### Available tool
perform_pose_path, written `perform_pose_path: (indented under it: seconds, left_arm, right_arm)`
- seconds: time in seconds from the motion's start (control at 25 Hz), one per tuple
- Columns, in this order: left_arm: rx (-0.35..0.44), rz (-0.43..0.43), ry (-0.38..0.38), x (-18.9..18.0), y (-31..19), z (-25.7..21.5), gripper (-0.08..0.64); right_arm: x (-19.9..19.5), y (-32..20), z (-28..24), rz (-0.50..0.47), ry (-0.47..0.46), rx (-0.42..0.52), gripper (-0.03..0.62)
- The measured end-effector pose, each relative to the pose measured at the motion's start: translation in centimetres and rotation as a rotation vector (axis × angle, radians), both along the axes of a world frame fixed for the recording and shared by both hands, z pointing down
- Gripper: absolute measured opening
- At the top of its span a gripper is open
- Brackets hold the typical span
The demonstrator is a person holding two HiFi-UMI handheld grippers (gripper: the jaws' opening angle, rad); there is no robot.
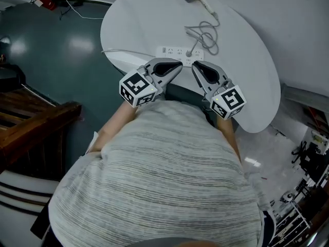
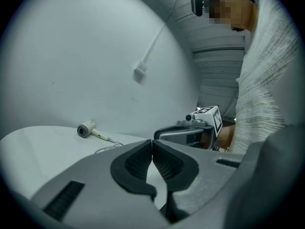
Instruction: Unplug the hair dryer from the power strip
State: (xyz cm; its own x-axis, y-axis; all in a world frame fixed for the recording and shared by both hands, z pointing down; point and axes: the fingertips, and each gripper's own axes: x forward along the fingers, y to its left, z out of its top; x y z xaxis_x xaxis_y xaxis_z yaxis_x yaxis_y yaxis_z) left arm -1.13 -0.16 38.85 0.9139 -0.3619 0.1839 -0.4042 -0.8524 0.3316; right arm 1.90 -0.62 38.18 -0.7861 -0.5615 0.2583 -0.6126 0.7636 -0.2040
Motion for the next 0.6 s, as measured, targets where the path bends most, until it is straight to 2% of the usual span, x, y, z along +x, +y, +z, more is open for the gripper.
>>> perform_pose_path:
  seconds: [0.28,0.44,0.6]
  left_arm:
    - [0.028,0.117,-0.084,-0.1,-1.4,2.0,0.008]
    - [0.025,0.15,-0.094,0.7,-1.6,2.9,0.008]
    - [0.034,0.182,-0.144,1.5,-1.3,4.3,0.008]
  right_arm:
    - [-0.8,-0.8,1.7,0.041,0.027,-0.054,0.028]
    - [-0.6,-0.9,2.6,0.042,0.042,-0.074,0.028]
    - [-0.2,-0.9,3.7,0.019,0.074,-0.094,0.028]
